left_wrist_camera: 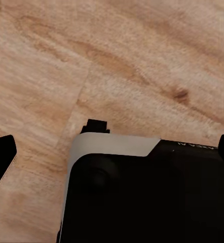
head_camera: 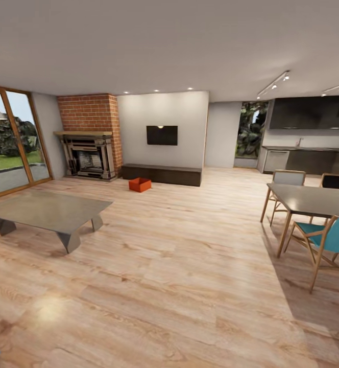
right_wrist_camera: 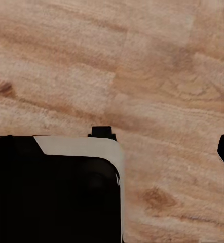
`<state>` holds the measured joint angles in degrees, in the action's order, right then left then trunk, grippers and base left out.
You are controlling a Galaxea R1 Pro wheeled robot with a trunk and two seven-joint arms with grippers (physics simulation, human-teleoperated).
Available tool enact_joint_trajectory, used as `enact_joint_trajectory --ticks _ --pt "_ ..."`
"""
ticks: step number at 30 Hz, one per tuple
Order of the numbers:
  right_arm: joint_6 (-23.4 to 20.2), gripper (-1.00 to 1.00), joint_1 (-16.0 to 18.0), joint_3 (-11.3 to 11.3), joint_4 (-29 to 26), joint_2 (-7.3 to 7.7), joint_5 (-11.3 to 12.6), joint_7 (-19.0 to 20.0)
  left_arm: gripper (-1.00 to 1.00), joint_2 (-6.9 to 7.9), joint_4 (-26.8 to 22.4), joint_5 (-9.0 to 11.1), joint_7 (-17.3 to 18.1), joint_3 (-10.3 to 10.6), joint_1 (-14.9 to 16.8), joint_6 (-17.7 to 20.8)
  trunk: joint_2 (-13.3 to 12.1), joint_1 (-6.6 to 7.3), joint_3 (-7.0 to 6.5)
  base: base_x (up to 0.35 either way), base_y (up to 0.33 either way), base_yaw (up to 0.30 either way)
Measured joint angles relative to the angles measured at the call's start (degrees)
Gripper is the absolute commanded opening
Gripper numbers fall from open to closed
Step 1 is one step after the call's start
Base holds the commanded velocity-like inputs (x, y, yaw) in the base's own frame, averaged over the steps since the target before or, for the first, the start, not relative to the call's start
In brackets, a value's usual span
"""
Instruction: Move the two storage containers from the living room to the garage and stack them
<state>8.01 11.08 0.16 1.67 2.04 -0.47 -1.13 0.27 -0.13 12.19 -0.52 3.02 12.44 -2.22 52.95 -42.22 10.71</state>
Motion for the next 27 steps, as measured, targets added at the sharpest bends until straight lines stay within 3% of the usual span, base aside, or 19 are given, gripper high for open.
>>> enact_joint_trajectory --ticks 27 --pt "0.0 1.0 0.0 0.0 0.0 0.04 0.0 -0.1 1.0 0.0 0.0 0.0 0.0 0.0 0.0 0.0 0.0 0.0 0.0 0.322 0.083 0.0"
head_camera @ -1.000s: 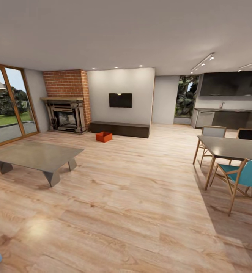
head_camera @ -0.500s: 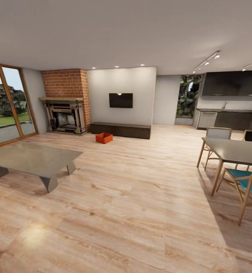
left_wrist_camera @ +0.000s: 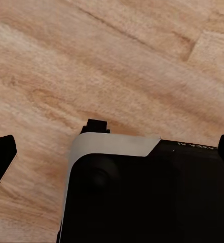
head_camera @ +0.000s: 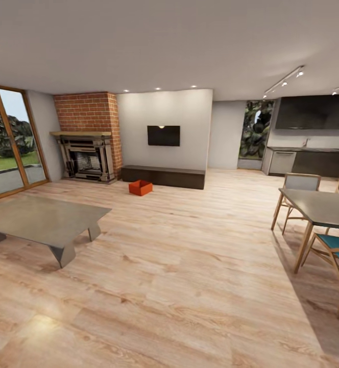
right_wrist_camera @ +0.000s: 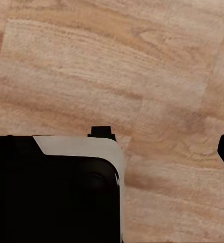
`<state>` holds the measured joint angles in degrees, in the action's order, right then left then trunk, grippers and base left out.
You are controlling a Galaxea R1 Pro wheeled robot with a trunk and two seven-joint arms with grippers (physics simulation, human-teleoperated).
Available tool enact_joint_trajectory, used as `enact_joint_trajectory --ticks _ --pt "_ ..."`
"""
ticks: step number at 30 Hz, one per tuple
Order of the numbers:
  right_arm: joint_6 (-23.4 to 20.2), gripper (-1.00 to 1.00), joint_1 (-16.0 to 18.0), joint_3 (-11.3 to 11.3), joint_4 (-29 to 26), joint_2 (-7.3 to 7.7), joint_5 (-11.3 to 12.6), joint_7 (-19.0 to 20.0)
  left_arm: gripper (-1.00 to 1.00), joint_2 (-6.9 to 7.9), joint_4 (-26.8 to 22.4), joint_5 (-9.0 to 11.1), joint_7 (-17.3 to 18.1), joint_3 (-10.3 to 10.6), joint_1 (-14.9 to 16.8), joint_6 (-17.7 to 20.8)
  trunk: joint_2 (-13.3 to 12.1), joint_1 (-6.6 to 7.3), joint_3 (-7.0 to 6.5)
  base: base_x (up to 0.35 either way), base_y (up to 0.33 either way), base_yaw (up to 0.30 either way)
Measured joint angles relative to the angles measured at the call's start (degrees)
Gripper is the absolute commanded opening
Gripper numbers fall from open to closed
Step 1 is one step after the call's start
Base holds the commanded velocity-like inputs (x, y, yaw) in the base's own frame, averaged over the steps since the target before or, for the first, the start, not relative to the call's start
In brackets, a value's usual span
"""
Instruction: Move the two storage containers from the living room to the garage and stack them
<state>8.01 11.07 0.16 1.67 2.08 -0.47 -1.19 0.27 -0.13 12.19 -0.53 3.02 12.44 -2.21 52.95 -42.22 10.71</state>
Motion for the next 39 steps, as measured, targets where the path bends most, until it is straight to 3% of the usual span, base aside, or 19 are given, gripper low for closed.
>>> enact_joint_trajectory --ticks 39 --pt "0.0 1.0 0.0 0.1 0.0 -0.07 0.0 0.0 1.0 -0.08 0.0 0.0 0.0 0.1 0.0 0.0 0.0 0.0 0.0 0.322 0.028 0.0"
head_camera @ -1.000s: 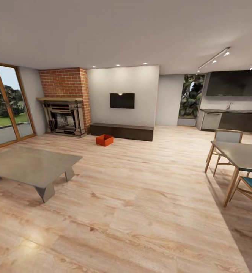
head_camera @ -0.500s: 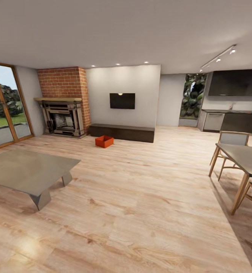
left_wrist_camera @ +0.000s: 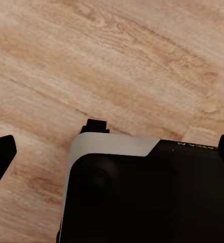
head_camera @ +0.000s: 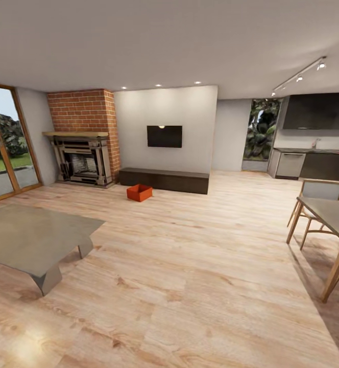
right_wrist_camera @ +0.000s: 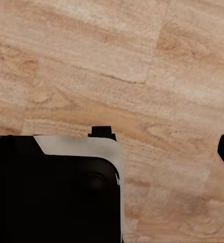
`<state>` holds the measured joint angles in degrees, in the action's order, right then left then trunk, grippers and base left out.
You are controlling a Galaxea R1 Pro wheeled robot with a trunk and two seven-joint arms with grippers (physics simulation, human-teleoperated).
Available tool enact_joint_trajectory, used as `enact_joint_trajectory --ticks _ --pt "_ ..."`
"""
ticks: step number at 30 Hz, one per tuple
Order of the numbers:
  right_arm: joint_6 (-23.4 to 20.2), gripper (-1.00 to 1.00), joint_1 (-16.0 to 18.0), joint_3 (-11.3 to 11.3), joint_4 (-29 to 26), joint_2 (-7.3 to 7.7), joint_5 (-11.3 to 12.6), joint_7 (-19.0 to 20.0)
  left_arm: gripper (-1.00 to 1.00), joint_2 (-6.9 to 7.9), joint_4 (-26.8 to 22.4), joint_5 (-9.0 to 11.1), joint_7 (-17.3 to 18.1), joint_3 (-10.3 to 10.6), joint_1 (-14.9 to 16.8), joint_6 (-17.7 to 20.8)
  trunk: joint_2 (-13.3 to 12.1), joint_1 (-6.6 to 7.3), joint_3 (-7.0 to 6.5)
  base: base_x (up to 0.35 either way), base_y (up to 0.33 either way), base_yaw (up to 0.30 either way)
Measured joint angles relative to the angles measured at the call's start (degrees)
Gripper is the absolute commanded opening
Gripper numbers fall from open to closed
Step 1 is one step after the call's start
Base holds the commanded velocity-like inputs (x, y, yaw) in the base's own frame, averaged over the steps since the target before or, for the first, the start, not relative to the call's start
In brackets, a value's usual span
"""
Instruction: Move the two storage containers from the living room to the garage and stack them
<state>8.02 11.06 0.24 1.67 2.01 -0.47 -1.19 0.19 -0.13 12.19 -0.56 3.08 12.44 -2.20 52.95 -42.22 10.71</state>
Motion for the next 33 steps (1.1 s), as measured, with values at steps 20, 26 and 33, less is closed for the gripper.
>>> enact_joint_trajectory --ticks 20,26,33 --pt "0.0 1.0 0.0 -0.1 0.0 0.02 0.0 0.0 1.0 0.01 0.0 0.0 0.0 0.0 0.0 0.0 0.0 0.0 0.0 0.322 -0.019 0.0" --pt "0.0 1.0 0.0 -0.1 0.0 0.02 0.0 0.0 1.0 0.0 0.0 0.0 0.0 0.0 0.0 -0.1 0.0 0.0 0.0 0.322 -0.087 0.0" --pt "0.0 1.0 0.0 -0.1 0.0 0.02 0.0 0.0 1.0 -0.01 0.0 0.0 0.0 0.0 0.0 -0.3 0.0 0.0 0.0 0.321 -0.088 0.0"
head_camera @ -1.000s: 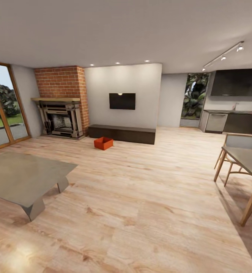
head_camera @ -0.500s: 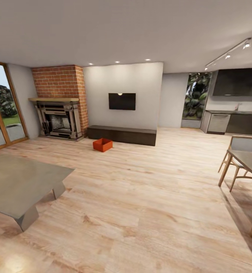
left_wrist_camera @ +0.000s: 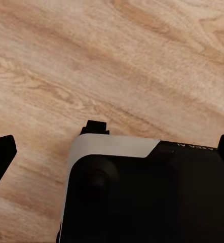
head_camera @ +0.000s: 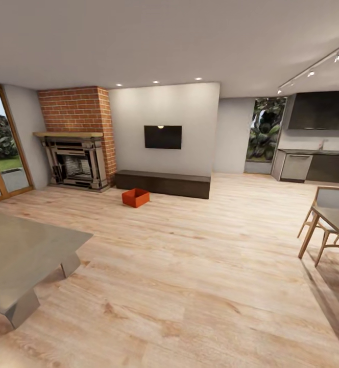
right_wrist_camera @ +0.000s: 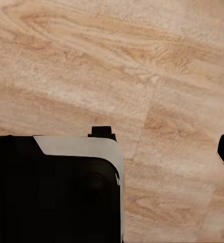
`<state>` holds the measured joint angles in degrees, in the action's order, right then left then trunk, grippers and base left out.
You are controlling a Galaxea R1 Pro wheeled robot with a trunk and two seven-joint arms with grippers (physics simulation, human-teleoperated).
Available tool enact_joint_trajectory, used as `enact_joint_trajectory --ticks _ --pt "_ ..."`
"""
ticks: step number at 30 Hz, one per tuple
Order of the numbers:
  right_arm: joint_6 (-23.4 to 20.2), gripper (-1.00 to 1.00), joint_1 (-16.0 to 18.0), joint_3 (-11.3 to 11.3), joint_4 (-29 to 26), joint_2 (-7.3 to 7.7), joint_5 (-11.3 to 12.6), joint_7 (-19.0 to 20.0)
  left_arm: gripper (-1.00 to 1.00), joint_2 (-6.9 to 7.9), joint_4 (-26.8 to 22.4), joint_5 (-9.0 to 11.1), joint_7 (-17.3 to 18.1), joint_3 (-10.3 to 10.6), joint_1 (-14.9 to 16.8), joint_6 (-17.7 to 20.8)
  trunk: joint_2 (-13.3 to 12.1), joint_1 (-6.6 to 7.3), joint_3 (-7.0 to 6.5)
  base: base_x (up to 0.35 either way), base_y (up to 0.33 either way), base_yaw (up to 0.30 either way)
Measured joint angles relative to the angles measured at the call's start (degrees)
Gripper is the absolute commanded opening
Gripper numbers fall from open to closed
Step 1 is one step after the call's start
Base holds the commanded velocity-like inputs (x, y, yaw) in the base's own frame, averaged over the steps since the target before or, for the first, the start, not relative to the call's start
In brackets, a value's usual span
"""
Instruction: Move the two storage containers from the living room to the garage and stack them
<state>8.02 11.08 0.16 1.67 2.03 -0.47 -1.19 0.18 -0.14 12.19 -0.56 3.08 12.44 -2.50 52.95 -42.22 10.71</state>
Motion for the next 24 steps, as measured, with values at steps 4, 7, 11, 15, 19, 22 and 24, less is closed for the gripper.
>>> enact_joint_trajectory --ticks 4,7,11,15,19,22,24 --pt "0.0 1.0 0.0 0.0 0.0 0.0 0.0 0.0 1.0 0.0 0.0 0.0 0.0 0.0 0.0 0.0 0.0 0.0 0.0 0.321 -0.088 0.0" --pt "0.0 1.0 0.0 0.0 0.0 0.0 0.0 0.0 1.0 0.0 0.0 0.0 0.0 0.0 0.0 0.0 0.0 0.0 0.0 0.321 -0.088 0.0" --pt "0.0 1.0 0.0 0.0 0.0 0.0 0.0 0.0 1.0 0.0 0.0 0.0 0.0 0.0 0.0 -0.1 0.0 0.0 0.0 0.321 -0.088 0.0" --pt "0.0 1.0 0.0 0.0 0.0 0.0 0.0 0.0 1.0 0.0 0.0 0.0 0.0 0.0 0.0 -0.1 0.0 0.0 0.0 0.321 -0.088 0.0" --pt "0.0 1.0 0.0 0.0 0.0 0.0 0.0 0.0 1.0 0.0 0.0 0.0 0.0 0.0 0.0 -0.1 0.0 0.0 0.0 0.321 -0.088 0.0" --pt "0.0 1.0 0.0 0.0 0.0 0.0 0.0 0.0 1.0 0.0 0.0 0.0 0.0 0.0 0.0 -0.1 0.0 0.0 0.0 0.321 -0.088 0.0" --pt "0.0 1.0 0.0 0.0 0.0 0.0 0.0 0.0 1.0 0.0 0.0 0.0 0.0 0.0 0.0 -0.1 0.0 0.0 0.0 0.321 -0.088 0.0"
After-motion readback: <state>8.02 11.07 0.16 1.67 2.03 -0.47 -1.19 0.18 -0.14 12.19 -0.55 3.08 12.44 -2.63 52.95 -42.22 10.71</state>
